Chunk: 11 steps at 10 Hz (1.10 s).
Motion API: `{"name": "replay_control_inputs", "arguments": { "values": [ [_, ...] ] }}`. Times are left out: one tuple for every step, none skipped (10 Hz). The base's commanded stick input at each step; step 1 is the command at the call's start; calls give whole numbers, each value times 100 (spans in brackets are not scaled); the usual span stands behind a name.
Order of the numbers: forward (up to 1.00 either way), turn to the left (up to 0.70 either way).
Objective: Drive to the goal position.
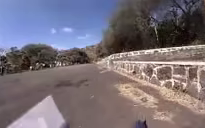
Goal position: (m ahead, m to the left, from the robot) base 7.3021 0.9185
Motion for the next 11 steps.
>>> {"name": "replay_control_inputs", "arguments": {
  "values": [
    [50, 0],
    [50, 0],
    [50, 0],
    [50, 0],
    [50, 0],
    [50, 0],
    [50, 0],
    [50, 0],
    [50, 0],
    [50, 0],
    [50, 0]
  ]
}}
